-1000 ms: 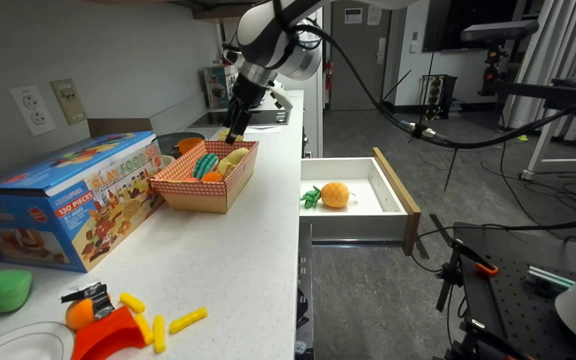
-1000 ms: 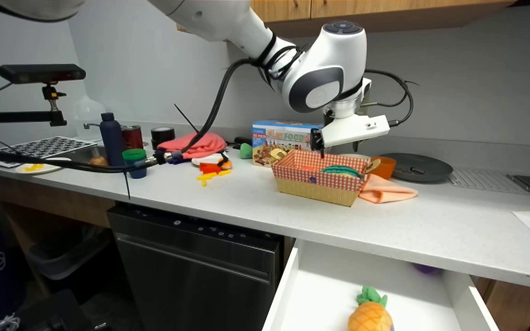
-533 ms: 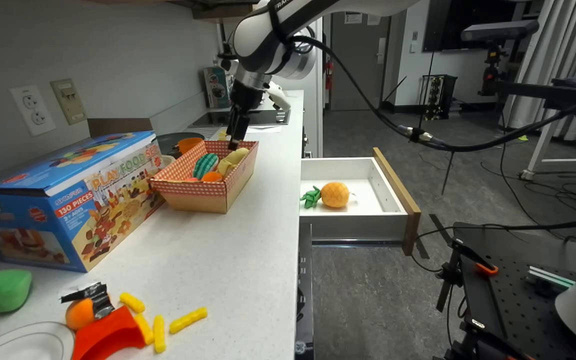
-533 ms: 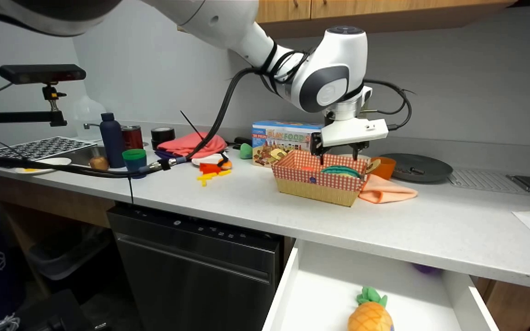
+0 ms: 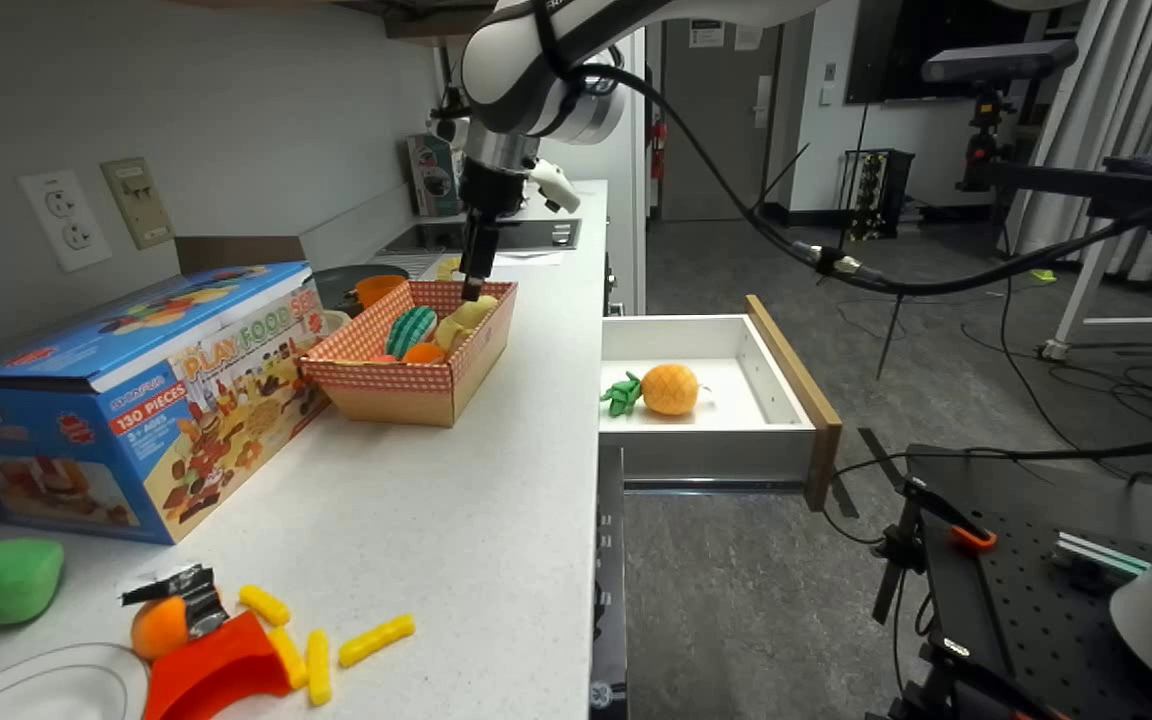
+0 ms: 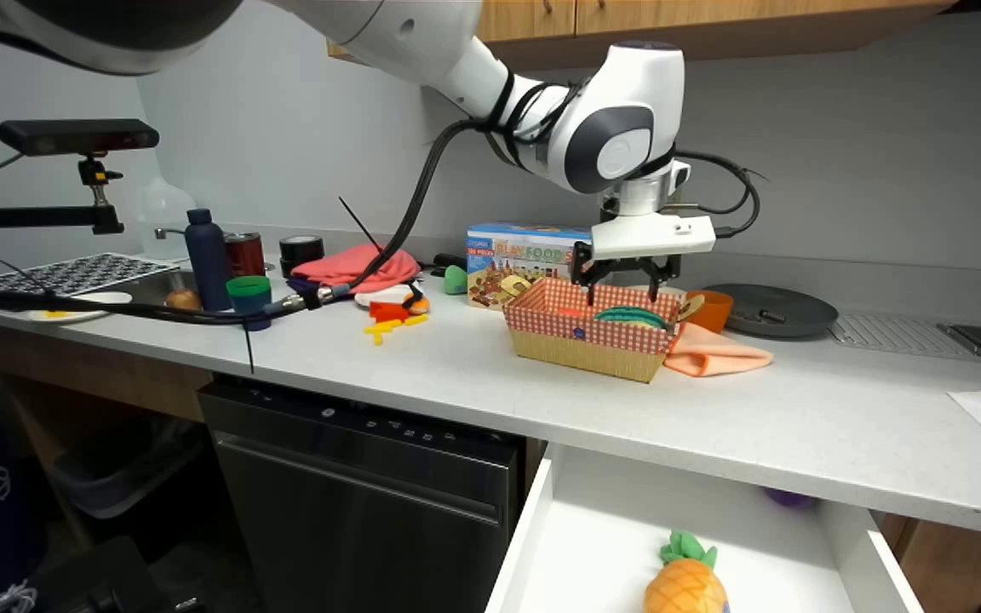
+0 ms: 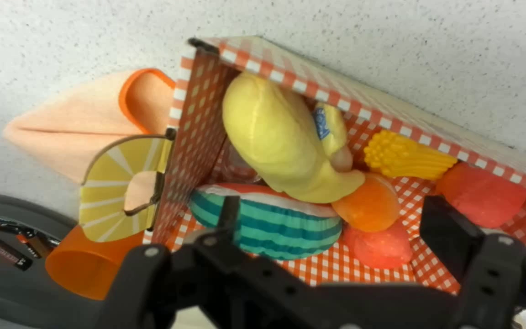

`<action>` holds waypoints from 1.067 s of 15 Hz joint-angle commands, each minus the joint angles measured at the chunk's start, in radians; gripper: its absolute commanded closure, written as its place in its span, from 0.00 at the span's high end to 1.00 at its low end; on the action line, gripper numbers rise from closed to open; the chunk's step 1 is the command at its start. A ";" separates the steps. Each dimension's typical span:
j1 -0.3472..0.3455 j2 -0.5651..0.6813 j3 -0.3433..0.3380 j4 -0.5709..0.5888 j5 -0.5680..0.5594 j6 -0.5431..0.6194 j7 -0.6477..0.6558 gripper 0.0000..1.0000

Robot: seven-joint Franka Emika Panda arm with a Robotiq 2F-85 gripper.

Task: Pick up some of the fruits plush toy on the basket and put them in the drawer and close the drawer

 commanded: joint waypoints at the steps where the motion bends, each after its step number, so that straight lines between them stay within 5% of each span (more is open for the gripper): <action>1: -0.019 0.003 0.024 0.009 -0.025 -0.007 0.011 1.00; 16: -0.012 0.025 0.011 0.031 -0.045 -0.010 0.031 1.00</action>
